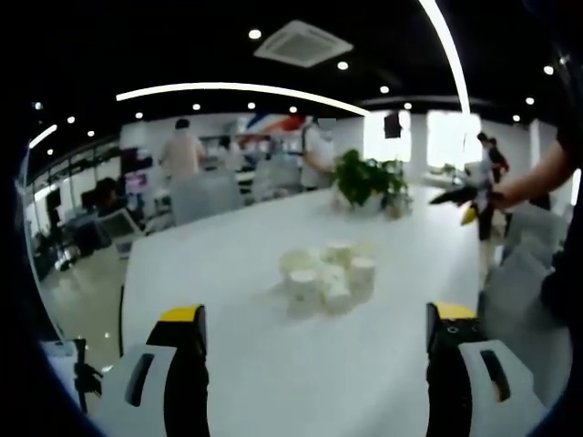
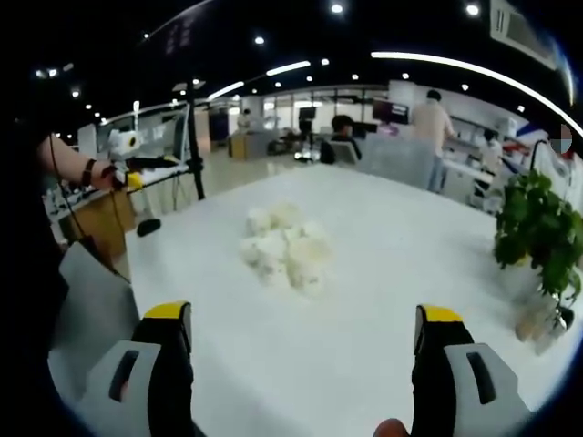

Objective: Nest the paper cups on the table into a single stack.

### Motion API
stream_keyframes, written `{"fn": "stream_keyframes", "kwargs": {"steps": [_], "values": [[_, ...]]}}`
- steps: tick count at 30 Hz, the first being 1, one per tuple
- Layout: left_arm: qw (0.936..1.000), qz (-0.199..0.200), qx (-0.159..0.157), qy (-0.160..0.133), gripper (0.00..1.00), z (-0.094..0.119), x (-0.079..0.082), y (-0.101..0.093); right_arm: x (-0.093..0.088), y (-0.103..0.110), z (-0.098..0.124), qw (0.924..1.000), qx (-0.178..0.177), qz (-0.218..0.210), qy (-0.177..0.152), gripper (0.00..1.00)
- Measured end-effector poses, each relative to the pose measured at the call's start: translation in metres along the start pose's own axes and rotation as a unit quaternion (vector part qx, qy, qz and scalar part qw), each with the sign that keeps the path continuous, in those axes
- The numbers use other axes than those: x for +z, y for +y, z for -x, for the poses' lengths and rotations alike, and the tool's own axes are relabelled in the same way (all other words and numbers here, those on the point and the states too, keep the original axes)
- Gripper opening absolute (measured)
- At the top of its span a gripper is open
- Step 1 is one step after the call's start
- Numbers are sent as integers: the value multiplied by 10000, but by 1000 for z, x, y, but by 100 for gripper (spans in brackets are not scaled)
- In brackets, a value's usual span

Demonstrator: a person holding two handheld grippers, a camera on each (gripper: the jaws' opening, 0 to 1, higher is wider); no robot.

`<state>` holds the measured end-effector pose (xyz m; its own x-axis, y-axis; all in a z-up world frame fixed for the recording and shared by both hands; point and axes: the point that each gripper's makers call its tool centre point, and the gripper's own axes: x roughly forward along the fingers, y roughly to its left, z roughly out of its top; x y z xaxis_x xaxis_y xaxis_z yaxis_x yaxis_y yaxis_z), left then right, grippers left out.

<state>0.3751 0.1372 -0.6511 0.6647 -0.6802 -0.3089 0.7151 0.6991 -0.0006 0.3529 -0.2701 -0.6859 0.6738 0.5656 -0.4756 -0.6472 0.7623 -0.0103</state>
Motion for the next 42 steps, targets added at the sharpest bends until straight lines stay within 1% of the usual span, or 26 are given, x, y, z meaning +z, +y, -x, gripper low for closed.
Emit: {"fn": "stream_keyframes", "kwargs": {"steps": [6, 10, 14, 22, 24, 28, 35, 42], "values": [[10000, 18, 0, -48, 100, 0, 3, 0, -1, -1, 1, 10000, -18, -8, 18, 100], [10000, -28, -27, -22, 100, 0, 3, -3, 1, -2, 1, 10000, -31, 21, 7, 100], [10000, 16, -46, -16, 100, -2, 2, -5, 0, -3, 2, 10000, -38, 18, 17, 100], [10000, 53, -47, -47, 100, -3, 2, -5, 5, -4, 1, 9999, -94, 30, -32, 100], [9999, 63, -60, -75, 100, -4, 2, -6, 7, -4, -3, 9999, -97, 43, -36, 99], [9999, 59, -76, -34, 100, -6, 1, -7, 12, -6, -10, 9999, -86, 86, -48, 98], [9999, 41, -120, -78, 100, -8, 5, -10, 21, -13, -26, 9999, -11, 136, -78, 98], [9999, 73, -128, 7, 100, -11, 1, -13, 29, -20, -42, 9996, 81, 249, -55, 97]]}}
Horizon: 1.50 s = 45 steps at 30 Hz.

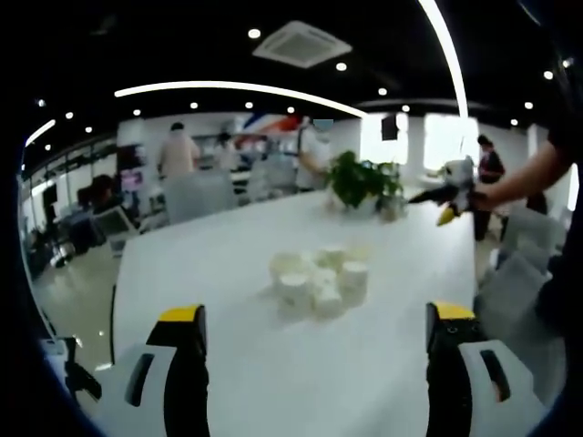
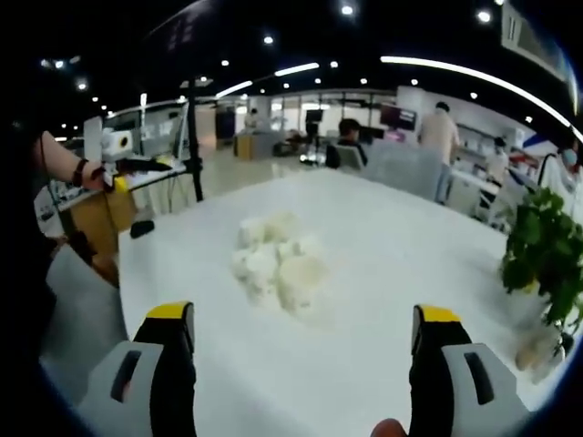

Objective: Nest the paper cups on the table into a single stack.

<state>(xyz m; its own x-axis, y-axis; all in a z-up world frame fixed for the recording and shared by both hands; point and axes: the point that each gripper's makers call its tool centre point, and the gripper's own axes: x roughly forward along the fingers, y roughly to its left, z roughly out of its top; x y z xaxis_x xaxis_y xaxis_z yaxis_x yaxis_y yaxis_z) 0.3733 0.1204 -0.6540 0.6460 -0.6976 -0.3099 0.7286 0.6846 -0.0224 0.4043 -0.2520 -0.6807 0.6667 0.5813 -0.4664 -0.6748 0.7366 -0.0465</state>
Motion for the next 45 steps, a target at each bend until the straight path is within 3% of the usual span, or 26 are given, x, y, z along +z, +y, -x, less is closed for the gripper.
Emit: {"fn": "stream_keyframes", "kwargs": {"steps": [23, 45], "values": [[9996, 195, 217, -9, 100, 6, -4, 0, 11, -6, -47, 9991, 356, 212, 72, 94], [9987, 323, 395, 53, 100, 6, -6, -7, 7, -10, -90, 9967, 726, 325, 143, 90]]}}
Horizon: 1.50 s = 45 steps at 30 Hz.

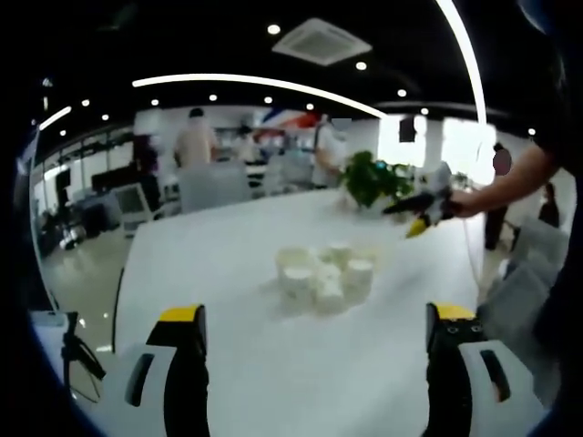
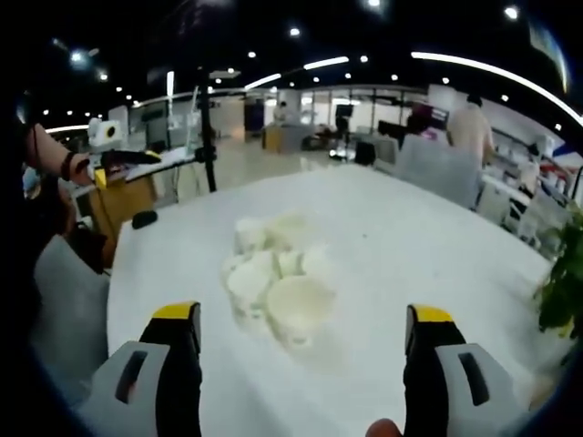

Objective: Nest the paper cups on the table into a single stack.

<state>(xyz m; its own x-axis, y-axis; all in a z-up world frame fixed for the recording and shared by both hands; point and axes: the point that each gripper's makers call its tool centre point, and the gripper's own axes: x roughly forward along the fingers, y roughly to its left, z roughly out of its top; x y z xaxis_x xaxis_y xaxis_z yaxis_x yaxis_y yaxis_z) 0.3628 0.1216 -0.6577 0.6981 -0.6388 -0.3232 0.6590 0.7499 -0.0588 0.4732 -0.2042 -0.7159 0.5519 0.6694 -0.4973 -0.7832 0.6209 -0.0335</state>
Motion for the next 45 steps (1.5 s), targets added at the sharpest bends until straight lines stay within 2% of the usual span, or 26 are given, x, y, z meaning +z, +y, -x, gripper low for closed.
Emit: {"fn": "stream_keyframes", "kwargs": {"steps": [8, 23, 35, 38, 45], "values": [[9999, 2, 100, -31, 100, 1, 1, -4, -3, -3, -16, 9998, 151, 75, 74, 87], [9998, 66, 148, 152, 100, 6, -9, -17, -5, 2, -44, 9984, 489, 235, 130, 81], [9993, 150, 306, 135, 99, 19, -12, -18, -20, 4, -63, 9942, 680, 691, 471, 67], [9993, 140, 315, 149, 99, 21, -13, -20, -18, 4, -65, 9944, 708, 634, 466, 66], [9991, 157, 375, 125, 98, 22, -13, -18, -25, 7, -73, 9914, 787, 831, 642, 63]]}}
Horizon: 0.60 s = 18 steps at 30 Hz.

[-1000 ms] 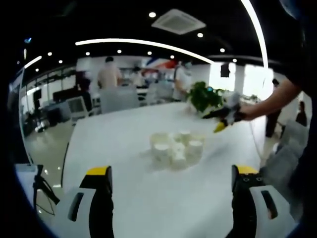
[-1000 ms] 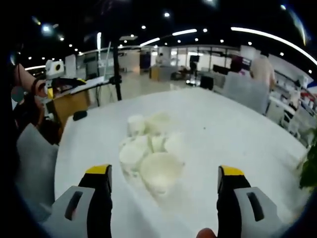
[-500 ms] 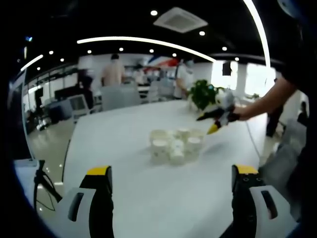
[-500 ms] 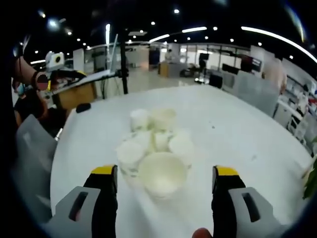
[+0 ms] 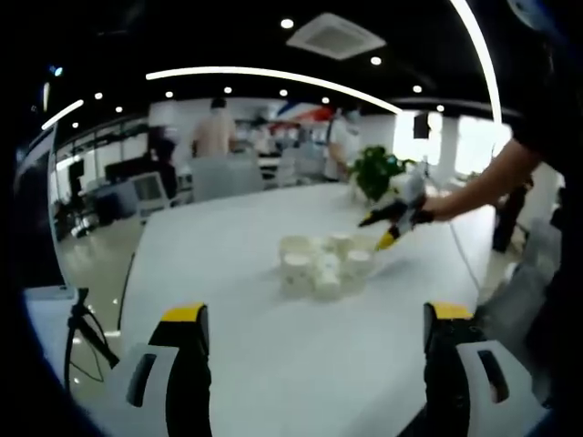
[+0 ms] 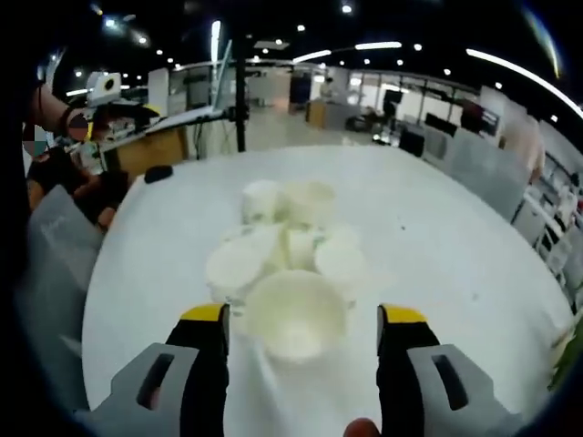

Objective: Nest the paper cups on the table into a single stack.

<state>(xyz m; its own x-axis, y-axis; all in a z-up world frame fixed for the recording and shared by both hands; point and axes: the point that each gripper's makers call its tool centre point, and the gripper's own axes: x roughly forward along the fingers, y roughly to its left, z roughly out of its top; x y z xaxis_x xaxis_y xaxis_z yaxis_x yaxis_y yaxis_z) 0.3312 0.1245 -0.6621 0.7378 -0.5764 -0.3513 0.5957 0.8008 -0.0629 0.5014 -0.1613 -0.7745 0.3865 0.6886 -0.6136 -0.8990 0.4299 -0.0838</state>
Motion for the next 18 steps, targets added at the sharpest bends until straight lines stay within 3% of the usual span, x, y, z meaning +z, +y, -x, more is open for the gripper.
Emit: {"fn": "stream_keyframes", "kwargs": {"steps": [18], "values": [[10000, 52, 55, 65, 99, 8, -6, 2, -10, 10, -15, 9986, 169, 292, 409, 48]]}}
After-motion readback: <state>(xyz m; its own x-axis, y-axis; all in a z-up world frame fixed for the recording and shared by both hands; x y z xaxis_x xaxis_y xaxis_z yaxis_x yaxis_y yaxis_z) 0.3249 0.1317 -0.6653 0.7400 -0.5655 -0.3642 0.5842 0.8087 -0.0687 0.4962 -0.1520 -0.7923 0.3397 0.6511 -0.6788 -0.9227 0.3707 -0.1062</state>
